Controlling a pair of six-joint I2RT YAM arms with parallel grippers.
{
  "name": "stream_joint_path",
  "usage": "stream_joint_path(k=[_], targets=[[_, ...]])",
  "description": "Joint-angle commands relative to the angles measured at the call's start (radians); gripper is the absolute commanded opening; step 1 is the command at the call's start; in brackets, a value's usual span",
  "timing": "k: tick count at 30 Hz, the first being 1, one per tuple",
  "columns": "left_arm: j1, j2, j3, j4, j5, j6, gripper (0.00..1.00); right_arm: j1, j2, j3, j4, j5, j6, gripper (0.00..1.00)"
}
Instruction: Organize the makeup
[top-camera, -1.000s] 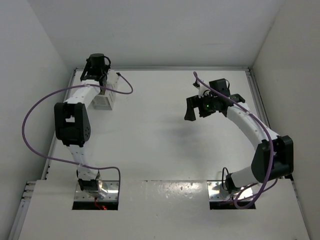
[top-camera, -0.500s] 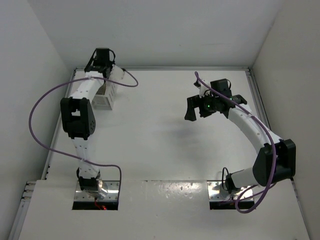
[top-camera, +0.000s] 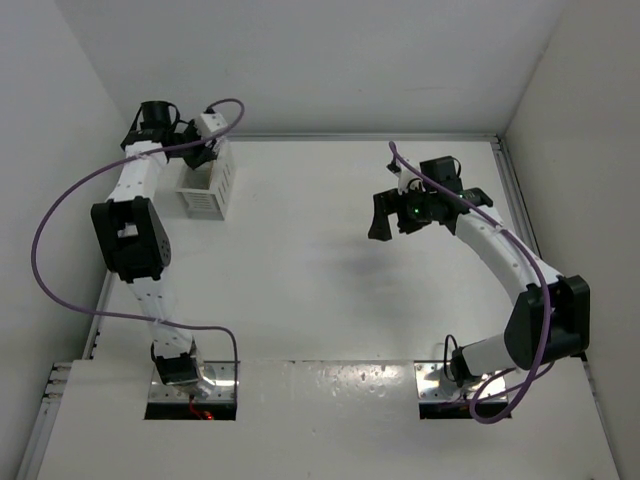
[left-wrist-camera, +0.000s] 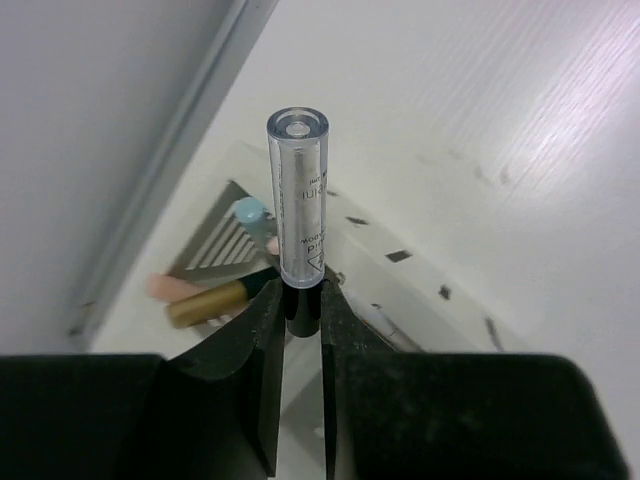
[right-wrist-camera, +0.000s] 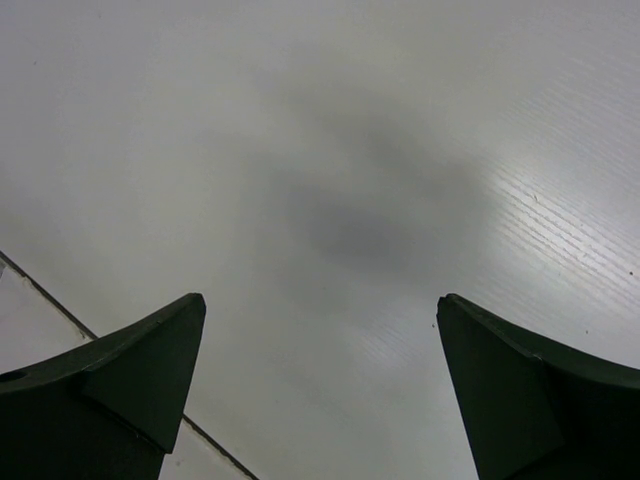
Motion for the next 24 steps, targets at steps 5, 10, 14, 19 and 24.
stream_joint_path(k=[5,10,14,19,24], targets=[[0.062,0.036,-0.018,0.25,0.363,-0.358,0.0,-0.001,0.001,0.051,-0.004,-0.009,0.009,1.0],[0.071,0.041,-0.016,0.347,0.345,-0.422,0.0,-0.003,-0.003,0.045,-0.004,0.002,0.023,1.0],[0.089,0.067,0.004,0.38,0.333,-0.422,0.0,0.002,0.003,0.051,-0.001,0.0,0.031,1.0],[0.109,0.067,-0.034,0.38,0.305,-0.389,0.0,0.004,0.029,0.085,-0.007,0.0,0.034,1.0],[0.12,0.067,-0.101,0.38,0.253,-0.332,0.0,0.003,0.056,0.112,-0.018,-0.006,0.035,1.0]])
